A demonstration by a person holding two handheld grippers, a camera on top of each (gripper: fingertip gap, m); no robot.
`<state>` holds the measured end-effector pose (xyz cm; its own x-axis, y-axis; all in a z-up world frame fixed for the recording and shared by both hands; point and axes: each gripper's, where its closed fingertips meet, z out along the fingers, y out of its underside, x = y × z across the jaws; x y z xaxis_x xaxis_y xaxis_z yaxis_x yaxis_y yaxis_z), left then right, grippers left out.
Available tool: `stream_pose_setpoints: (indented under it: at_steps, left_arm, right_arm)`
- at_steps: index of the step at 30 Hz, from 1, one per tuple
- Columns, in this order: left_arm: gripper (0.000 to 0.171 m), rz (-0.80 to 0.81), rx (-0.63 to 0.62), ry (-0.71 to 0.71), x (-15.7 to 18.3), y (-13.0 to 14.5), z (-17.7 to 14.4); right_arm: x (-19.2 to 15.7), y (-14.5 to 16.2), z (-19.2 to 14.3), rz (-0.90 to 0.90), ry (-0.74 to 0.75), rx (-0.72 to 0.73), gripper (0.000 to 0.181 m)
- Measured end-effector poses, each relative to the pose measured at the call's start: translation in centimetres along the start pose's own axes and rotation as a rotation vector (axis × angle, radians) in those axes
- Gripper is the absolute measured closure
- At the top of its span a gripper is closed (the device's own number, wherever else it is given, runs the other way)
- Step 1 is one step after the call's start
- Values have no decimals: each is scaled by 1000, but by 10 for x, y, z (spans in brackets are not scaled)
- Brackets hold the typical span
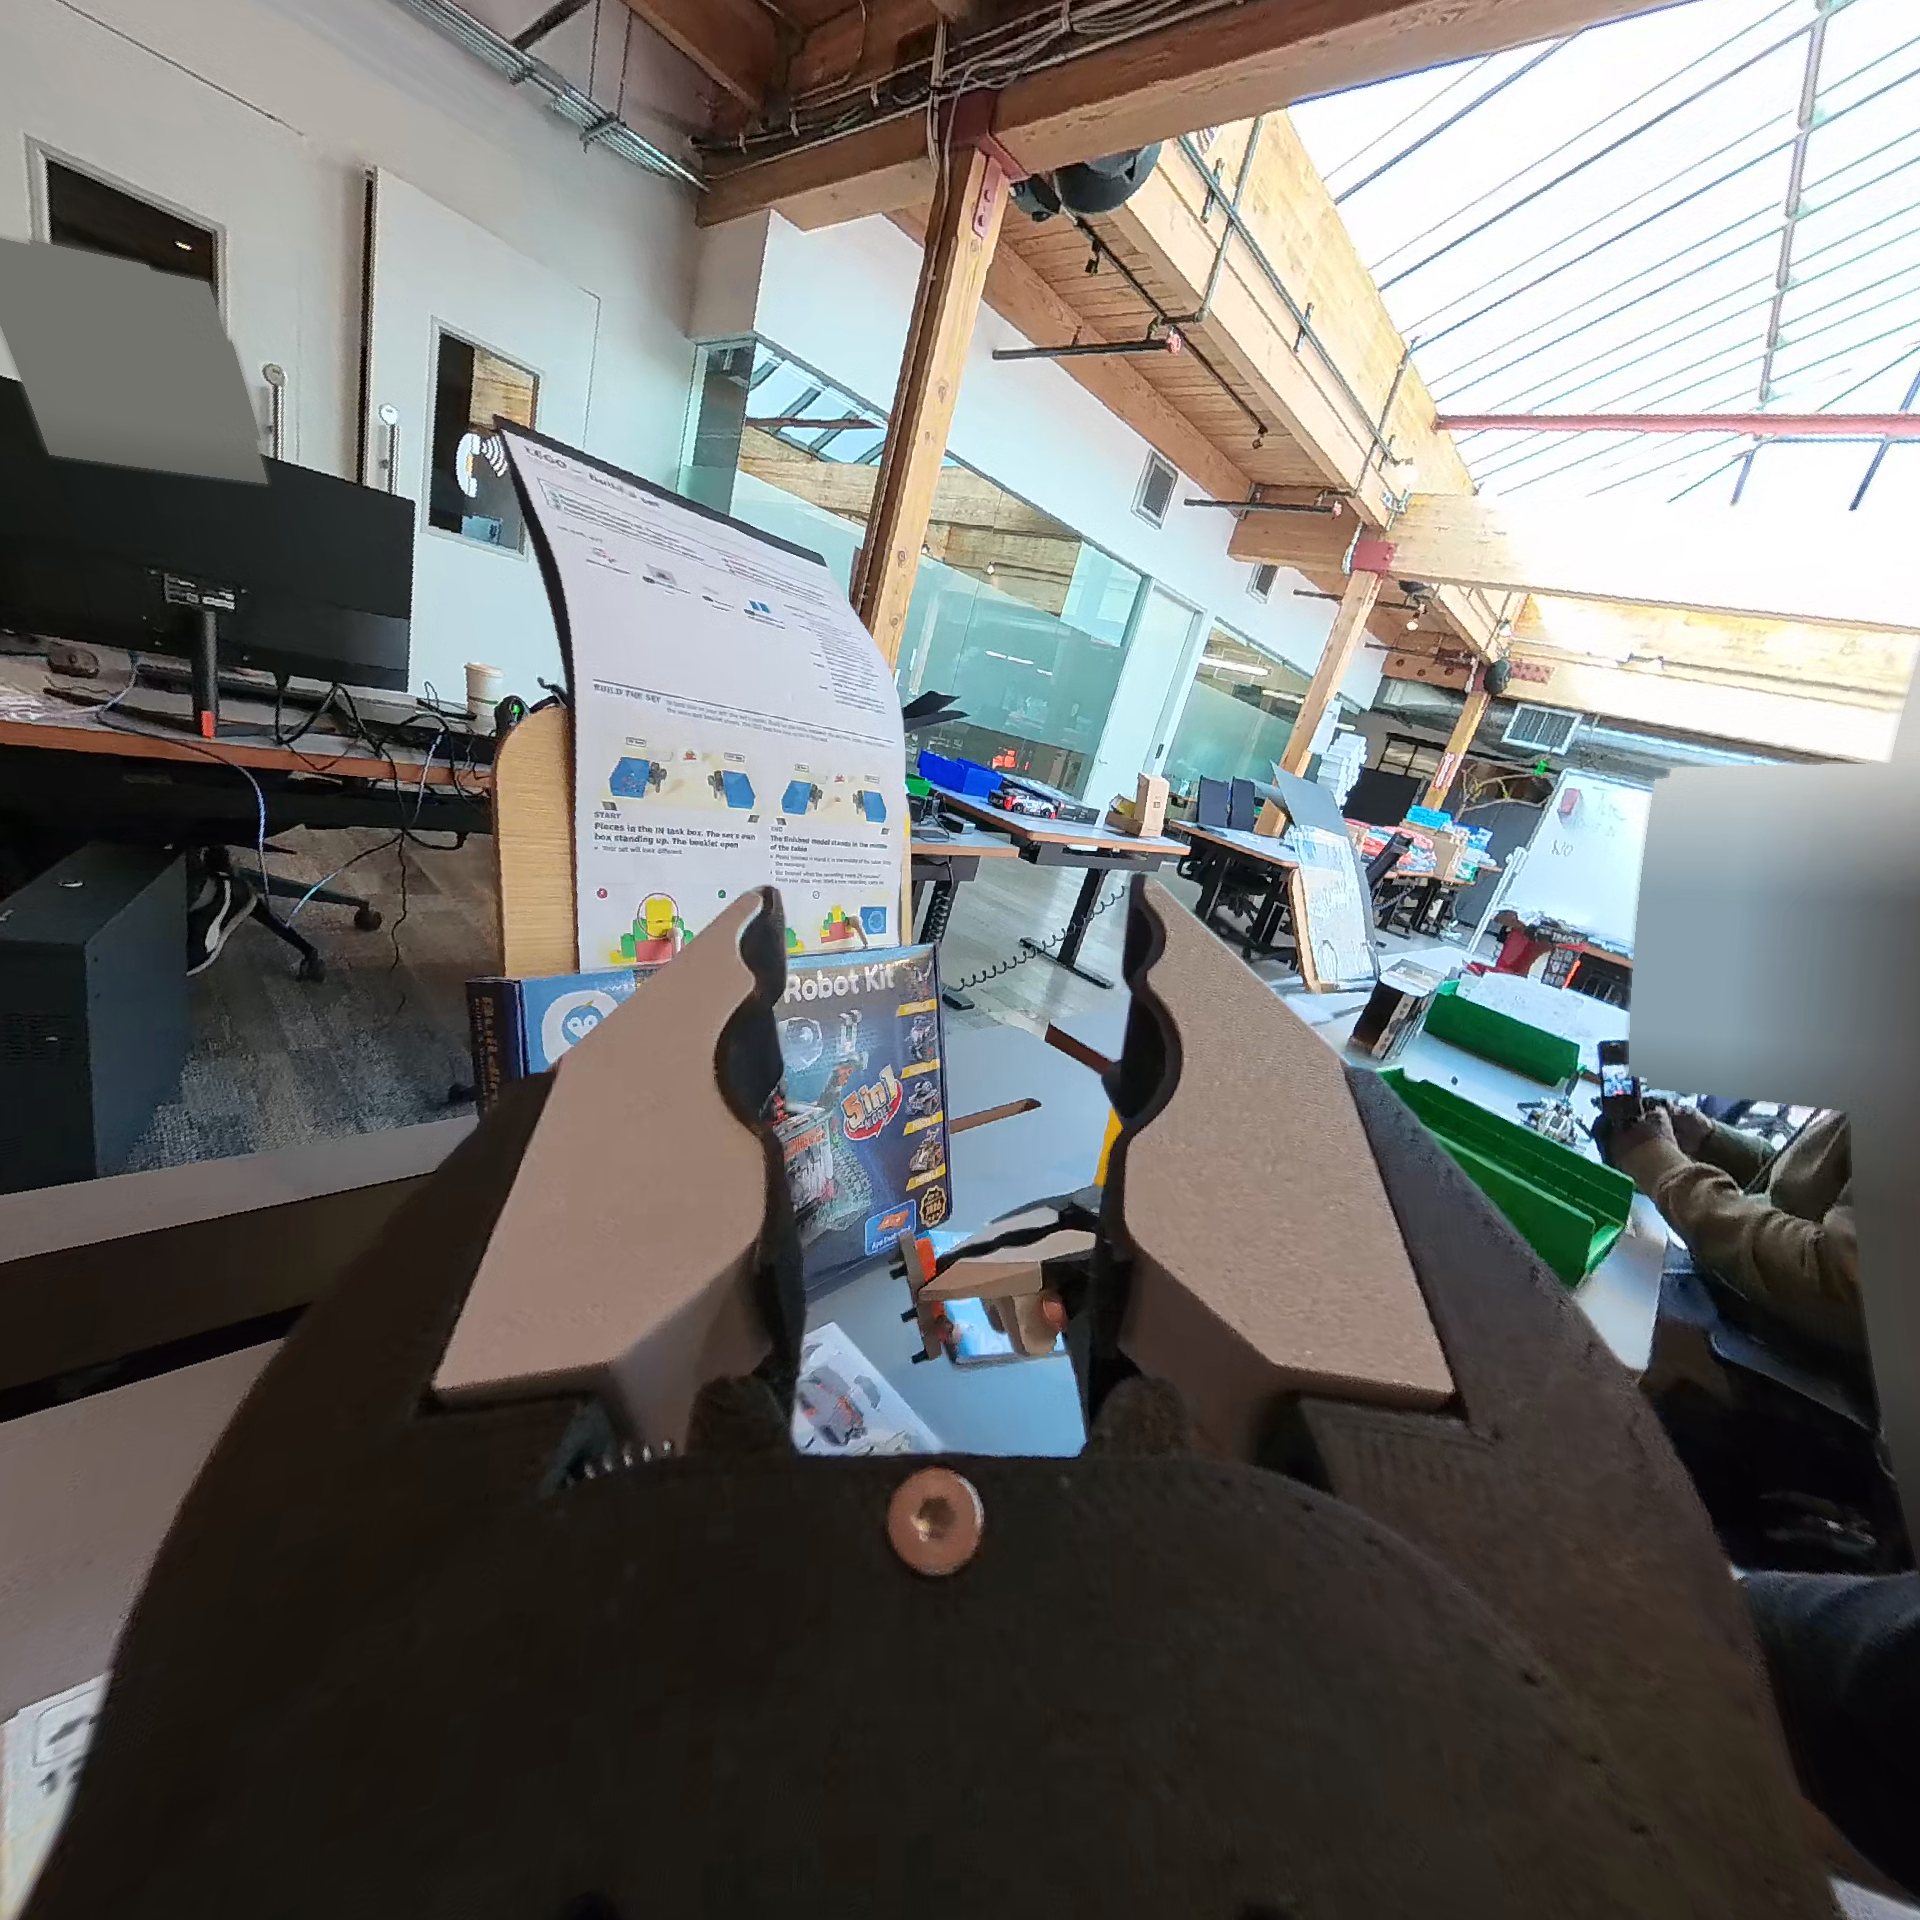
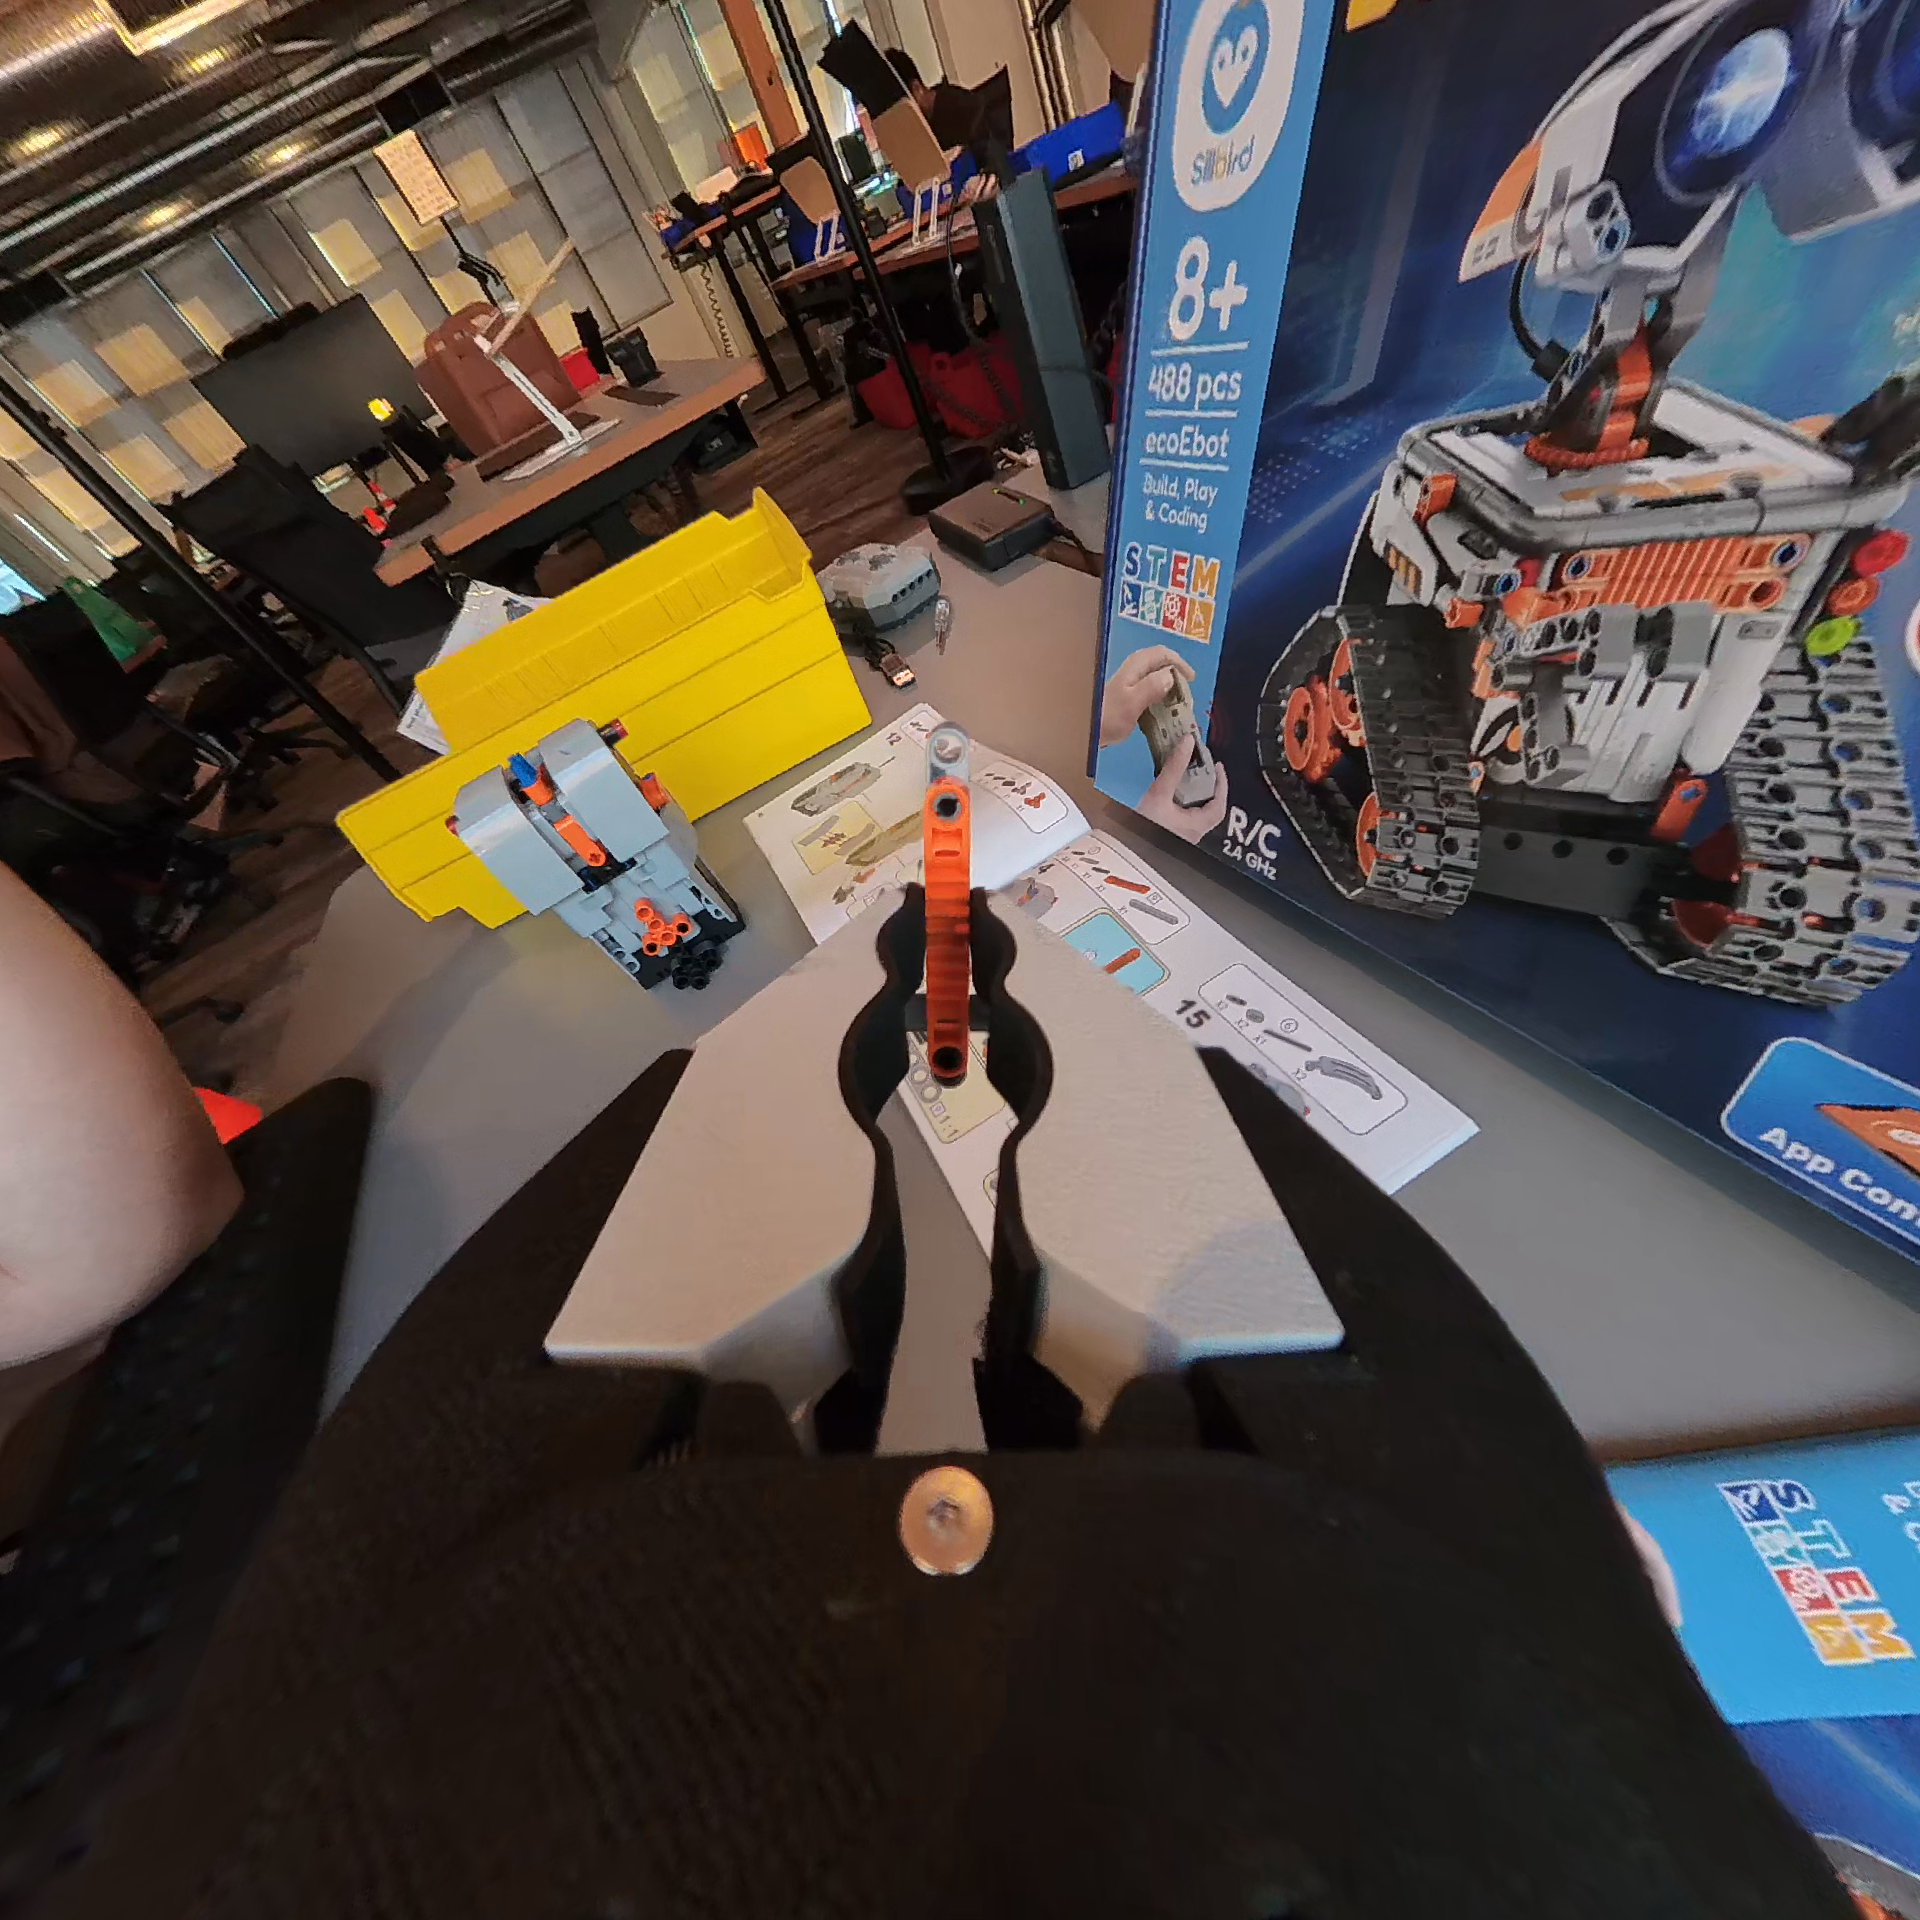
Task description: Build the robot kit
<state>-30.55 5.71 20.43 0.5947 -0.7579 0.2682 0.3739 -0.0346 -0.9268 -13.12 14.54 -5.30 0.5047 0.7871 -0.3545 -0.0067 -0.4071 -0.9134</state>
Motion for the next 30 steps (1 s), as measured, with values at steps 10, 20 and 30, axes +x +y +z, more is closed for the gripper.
stream_pose_setpoints:
  at_steps: [10, 20, 30]
  left_arm:
    - [108, -60, -37, 71, 10, 19, 26]
    - [107, -51, -91, 116, 23, 33, 37]
    - [108, -49, -91, 89, 13, 30, 33]
  right_arm:
    - [-14, -31, -13, -113, 68, 63, 176]
    - [-29, -57, -28, -191, 125, 99, 176]
    - [-32, -62, -33, -253, 154, 80, 176]
